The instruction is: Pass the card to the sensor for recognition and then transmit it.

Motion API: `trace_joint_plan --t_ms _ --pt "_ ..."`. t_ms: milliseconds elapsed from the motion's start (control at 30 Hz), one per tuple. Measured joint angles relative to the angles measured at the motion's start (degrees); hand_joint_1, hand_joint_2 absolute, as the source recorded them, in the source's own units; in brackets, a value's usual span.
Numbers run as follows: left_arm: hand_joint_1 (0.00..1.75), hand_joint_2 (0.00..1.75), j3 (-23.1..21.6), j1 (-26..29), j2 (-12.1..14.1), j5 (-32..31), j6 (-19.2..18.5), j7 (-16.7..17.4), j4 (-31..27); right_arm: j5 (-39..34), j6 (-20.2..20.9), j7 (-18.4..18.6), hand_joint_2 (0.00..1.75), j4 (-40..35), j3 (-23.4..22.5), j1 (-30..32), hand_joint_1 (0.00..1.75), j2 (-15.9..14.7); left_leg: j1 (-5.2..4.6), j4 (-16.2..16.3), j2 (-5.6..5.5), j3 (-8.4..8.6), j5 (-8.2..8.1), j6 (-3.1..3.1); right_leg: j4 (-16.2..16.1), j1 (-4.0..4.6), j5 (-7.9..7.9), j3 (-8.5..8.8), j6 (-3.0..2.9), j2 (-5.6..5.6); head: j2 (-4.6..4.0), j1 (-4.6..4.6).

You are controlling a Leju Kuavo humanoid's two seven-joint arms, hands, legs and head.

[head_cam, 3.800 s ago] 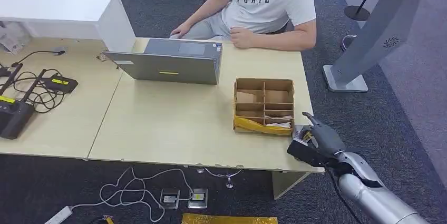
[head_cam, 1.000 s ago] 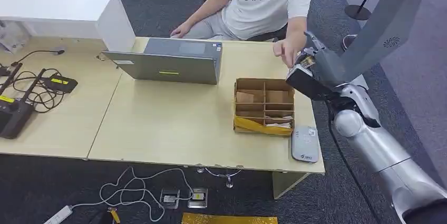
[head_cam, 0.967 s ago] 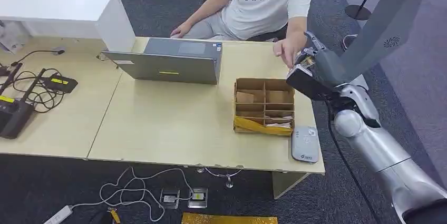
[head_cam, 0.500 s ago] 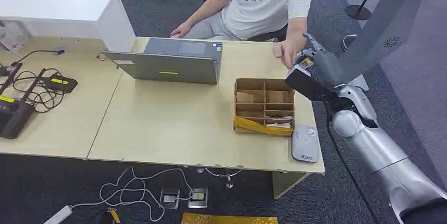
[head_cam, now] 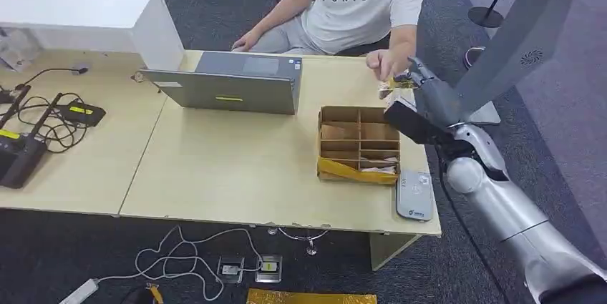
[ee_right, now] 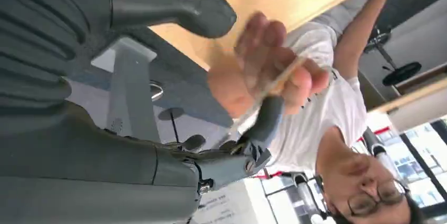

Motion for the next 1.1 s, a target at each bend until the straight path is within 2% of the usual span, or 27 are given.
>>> trace_joint_plan --t_ms 100,133,400,433,767,933,1100 --pt "0.00 0.00 0.0 0.1 -0.2 0.0 0.0 0.0 0.0 0.2 0.2 0.2 1.75 -0.5 -0.2 0.5 0.00 0.0 0.00 0.0 0.00 0.02 0.00 0.00 0.0 0.00 0.00 0.00 0.00 0.01 0.00 0.00" --pt "0.00 0.00 0.0 0.1 -0.2 0.0 0.0 0.0 0.0 0.4 0.2 0.3 0.00 -0.7 -0.3 0.6 0.00 0.0 0.00 0.0 0.00 0.02 0.00 0.00 0.0 0.00 0.00 0.00 0.00 0.01 0.00 0.00" --pt "0.00 0.00 0.0 0.3 -0.5 0.0 0.0 -0.3 0.0 0.9 0.7 1.1 0.00 -2.1 -1.2 1.7 0.00 -0.1 0.01 0.0 0.01 0.01 0.00 0.00 0.0 0.01 0.00 -0.01 0.00 0.00 0.00 0.00" --pt "0.00 0.00 0.0 0.3 -0.5 0.1 0.0 -0.4 0.0 1.0 0.7 1.2 1.75 -2.3 -1.3 1.8 0.00 -0.2 0.01 0.0 0.00 0.01 0.00 0.00 0.0 0.01 0.00 -0.01 0.00 0.01 0.00 -0.02" --pt "0.00 0.00 0.0 0.6 -0.5 0.2 -0.1 -0.5 0.0 1.0 1.6 2.4 1.75 -4.2 -2.9 2.7 0.00 -1.2 0.00 0.0 0.01 0.02 0.00 0.00 0.0 0.00 0.00 -0.01 0.00 0.01 0.00 0.00" --pt "0.00 0.00 0.0 0.9 -0.5 0.4 0.0 -0.6 0.0 3.4 3.5 4.9 1.75 -6.6 -4.4 4.7 0.00 -2.8 0.01 0.0 0.00 0.02 0.00 0.00 0.0 0.01 0.00 0.00 0.00 -0.01 0.00 0.02" --pt "0.00 0.00 0.0 1.2 -0.5 0.5 0.0 -0.7 0.0 4.3 3.7 5.5 1.75 -9.3 -5.0 7.1 0.00 -4.4 0.00 0.0 0.03 0.01 -0.04 -0.05 0.0 0.00 0.00 -0.02 0.00 0.06 0.00 0.00"
